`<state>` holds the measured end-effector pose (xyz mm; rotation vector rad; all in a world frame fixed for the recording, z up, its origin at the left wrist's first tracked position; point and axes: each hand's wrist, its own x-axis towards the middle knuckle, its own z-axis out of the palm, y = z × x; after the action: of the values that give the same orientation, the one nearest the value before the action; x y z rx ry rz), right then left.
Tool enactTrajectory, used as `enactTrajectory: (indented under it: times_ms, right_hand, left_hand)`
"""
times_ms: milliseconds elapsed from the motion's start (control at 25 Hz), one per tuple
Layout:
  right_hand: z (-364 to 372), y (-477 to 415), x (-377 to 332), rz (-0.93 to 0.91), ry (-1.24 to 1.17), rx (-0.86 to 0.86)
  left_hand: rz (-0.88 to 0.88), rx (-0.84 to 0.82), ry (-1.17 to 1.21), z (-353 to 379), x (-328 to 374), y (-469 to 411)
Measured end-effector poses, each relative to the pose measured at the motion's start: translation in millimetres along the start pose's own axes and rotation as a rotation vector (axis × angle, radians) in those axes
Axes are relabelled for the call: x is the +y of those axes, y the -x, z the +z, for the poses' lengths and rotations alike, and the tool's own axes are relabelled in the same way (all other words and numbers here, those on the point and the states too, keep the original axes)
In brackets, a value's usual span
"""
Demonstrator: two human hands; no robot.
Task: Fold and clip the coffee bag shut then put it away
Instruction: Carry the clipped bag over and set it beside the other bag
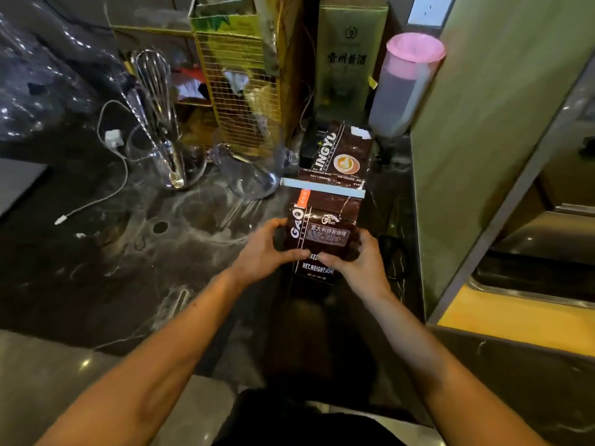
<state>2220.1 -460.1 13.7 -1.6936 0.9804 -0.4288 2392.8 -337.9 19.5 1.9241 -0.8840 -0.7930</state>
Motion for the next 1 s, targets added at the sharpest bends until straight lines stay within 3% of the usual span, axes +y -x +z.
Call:
enactTrajectory:
  times_ms: [400,520,760,1000]
  right_hand:
    - [12,-51,5,0.155,-0.090,-0.001]
    - [11,-49,9,0.127,-0.051,0.018]
    - [1,-68,2,0.049,0.082,-0.036]
    - [0,-89,3,0.043,0.089,-0.096]
  left_hand:
    - [0.040,-0.351,-0.106,-15,-14,-84]
    - [0.078,-0.339,-0.120,-10,-18,-84]
    - [0.189,-0.149,-0.188,-6,-13,-85]
    - [0.166,-0.148,-0.171,-2,-6,-98]
